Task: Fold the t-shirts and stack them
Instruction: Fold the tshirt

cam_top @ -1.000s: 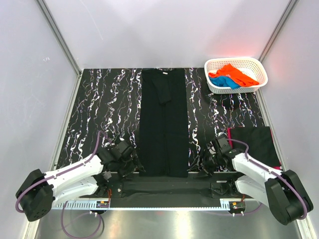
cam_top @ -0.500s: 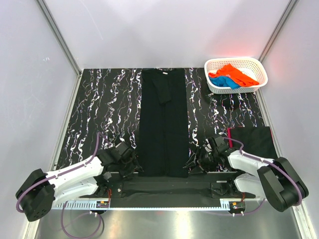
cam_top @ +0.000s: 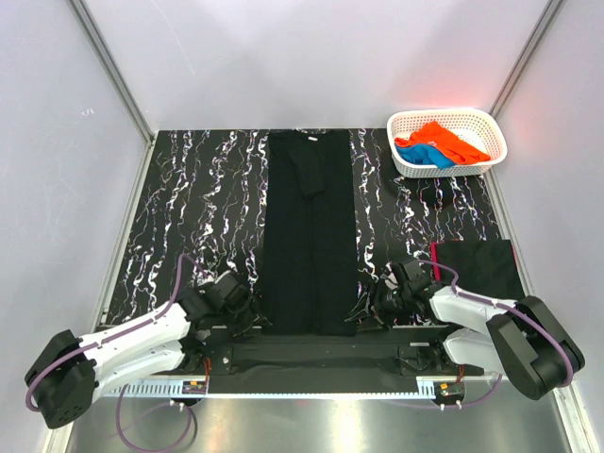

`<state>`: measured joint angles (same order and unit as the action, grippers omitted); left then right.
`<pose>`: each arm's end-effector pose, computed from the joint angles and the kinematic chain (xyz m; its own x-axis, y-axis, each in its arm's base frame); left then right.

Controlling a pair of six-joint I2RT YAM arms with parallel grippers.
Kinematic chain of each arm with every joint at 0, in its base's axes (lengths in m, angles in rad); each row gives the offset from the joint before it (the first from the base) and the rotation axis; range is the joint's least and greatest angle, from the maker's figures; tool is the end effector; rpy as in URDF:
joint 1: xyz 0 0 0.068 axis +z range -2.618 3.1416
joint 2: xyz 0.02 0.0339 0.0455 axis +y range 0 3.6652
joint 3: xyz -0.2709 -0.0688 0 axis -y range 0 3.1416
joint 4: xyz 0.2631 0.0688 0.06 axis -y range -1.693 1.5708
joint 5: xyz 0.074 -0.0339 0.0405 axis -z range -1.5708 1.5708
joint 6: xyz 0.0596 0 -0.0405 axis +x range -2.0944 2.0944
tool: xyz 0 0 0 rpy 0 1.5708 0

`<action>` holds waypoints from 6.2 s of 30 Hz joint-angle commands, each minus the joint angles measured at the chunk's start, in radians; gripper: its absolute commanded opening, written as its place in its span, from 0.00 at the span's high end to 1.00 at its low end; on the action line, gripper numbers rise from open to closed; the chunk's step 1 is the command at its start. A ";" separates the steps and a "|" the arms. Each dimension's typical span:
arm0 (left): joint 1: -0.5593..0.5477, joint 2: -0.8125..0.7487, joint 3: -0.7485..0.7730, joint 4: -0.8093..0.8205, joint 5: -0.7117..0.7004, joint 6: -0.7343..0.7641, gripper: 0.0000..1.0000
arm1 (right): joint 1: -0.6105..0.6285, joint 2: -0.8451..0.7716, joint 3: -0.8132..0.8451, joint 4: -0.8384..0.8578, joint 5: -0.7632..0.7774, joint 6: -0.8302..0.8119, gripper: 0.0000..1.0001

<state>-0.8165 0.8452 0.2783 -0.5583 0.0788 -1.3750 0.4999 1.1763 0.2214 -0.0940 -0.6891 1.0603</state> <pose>0.1006 -0.1139 0.1051 -0.8556 -0.5174 -0.0142 -0.4602 0.7730 -0.4366 0.1369 0.1179 0.0795 -0.9373 0.2554 0.2373 0.3471 0.6193 0.7043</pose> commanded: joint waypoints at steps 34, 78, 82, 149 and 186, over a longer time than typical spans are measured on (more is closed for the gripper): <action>0.011 -0.090 0.044 0.069 -0.034 0.028 1.00 | 0.025 -0.003 0.016 -0.143 0.011 -0.057 1.00; 0.580 1.009 1.105 0.138 0.242 0.562 1.00 | -0.351 0.983 1.431 -0.593 -0.027 -0.496 1.00; 0.596 1.057 1.145 0.140 0.271 0.562 1.00 | -0.356 1.017 1.472 -0.596 -0.035 -0.500 1.00; 0.588 1.368 1.375 0.247 0.455 0.757 0.62 | -0.138 1.253 1.953 -0.717 0.657 -0.770 0.52; 0.527 0.966 0.742 0.428 0.572 0.708 0.72 | -0.202 0.918 1.330 -0.518 -0.101 -0.648 0.92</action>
<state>-0.2935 1.8538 1.0332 -0.2031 0.6323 -0.6819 0.2916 2.0922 1.5776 -0.7013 -0.7280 0.4046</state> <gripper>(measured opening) 0.285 0.087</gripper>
